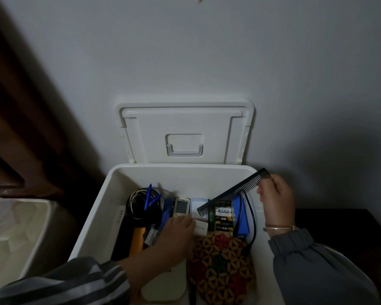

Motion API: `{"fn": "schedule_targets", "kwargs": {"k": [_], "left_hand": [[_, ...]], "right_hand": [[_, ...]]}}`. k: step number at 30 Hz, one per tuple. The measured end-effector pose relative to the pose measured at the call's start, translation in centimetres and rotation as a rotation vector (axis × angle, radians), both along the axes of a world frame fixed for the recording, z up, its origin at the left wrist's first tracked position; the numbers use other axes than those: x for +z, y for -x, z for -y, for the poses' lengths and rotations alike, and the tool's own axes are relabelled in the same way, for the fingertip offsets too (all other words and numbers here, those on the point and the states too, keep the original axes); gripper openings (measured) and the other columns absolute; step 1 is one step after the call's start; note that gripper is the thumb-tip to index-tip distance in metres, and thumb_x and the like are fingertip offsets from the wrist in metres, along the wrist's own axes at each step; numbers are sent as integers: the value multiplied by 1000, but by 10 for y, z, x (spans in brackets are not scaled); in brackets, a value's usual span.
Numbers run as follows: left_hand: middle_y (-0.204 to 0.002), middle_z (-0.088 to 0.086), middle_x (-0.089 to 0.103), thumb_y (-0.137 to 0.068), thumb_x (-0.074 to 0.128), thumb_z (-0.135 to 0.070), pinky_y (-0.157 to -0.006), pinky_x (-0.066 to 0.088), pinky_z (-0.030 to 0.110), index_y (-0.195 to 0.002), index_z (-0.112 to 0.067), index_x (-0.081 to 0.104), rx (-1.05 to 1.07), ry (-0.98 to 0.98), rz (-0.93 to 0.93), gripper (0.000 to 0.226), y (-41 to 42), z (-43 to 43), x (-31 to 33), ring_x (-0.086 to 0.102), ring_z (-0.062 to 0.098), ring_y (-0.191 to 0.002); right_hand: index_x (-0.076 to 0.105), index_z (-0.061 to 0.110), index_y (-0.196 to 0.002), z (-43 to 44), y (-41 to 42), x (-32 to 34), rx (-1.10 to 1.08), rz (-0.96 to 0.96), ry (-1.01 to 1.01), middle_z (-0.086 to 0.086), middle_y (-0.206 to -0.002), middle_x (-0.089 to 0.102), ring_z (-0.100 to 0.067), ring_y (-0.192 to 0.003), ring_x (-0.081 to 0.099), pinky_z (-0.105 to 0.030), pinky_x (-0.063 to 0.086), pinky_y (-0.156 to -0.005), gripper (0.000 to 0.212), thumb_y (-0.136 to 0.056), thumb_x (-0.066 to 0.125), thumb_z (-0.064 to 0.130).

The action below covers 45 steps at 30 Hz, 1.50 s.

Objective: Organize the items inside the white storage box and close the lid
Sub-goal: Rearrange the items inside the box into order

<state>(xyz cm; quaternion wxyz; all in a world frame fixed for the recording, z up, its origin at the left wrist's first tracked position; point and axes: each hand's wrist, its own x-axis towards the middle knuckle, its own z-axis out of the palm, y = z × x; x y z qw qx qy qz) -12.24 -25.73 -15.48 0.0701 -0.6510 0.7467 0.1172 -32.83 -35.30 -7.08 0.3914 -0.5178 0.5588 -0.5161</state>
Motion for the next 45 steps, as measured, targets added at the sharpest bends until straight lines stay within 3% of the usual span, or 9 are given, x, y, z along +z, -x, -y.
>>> {"fn": "schedule_targets", "kwargs": {"k": [6,15,18,20,22,27,32,42,45], "left_hand": [[-119,0,51,-93,47,-30,-89,35,31,-119,-21,51,93,81,250,27,-51,-21,20,47,19,-108],[-126,7,46,-101,34,-38,-81,40,28,-130,-12,46,355,-51,402,40,-44,-33,-4,49,20,-111],[-117,10,54,-96,54,-24,-72,48,25,-120,-5,54,493,14,277,31,-34,-31,2,61,18,-96],[-73,12,64,-60,87,-9,-42,44,21,-77,0,66,444,119,160,28,-31,-32,16,62,18,-50],[-54,9,60,-43,93,-5,-34,39,19,-57,-5,63,394,211,93,33,-32,-34,20,55,19,-35],[-67,-8,49,-88,65,-30,-46,27,19,-65,-22,42,513,177,-67,33,-45,-34,26,57,11,-66],[-62,-5,52,-82,69,-35,-47,33,16,-70,-24,51,606,117,-329,24,-63,-39,49,47,3,-53],[-102,11,71,-94,56,-15,-71,53,31,-113,-13,63,932,-63,-1334,20,-73,-45,76,68,25,-94],[-110,18,67,-97,49,-11,-75,56,38,-115,-12,61,1014,-155,-1493,21,-68,-44,69,64,34,-102]], "right_hand": [[48,8,-63,0,-1,0,-3,-24,-5,-2,-59,46,-15,-56,40,-29,34,-57,23,-86,45,6],[47,8,-64,-3,-2,4,3,-43,0,-3,-58,43,-14,-53,37,-26,32,-53,23,-87,45,5],[47,7,-64,-2,-2,3,0,-57,2,-5,-59,43,-15,-55,38,-28,32,-55,22,-86,45,4],[48,6,-65,-2,-2,2,0,-69,1,-6,-59,44,-17,-56,38,-29,32,-55,21,-86,46,5],[48,4,-66,-2,-2,1,-3,-83,3,-7,-59,44,-17,-56,38,-29,32,-55,20,-86,46,5],[48,4,-65,-2,-3,2,30,-135,12,-7,-59,45,-17,-54,38,-28,32,-53,21,-85,47,6],[53,4,-65,-4,-4,13,247,-307,-38,-5,-58,49,-12,-51,41,-22,33,-49,22,-86,49,7],[44,10,-56,-1,-45,17,908,-1342,-478,-3,-61,47,-13,-55,42,-21,35,-53,36,-92,42,17],[60,4,-99,-1,-57,4,886,-1571,-494,-12,-104,61,-23,-96,59,-25,48,-79,24,-97,40,16]]}}
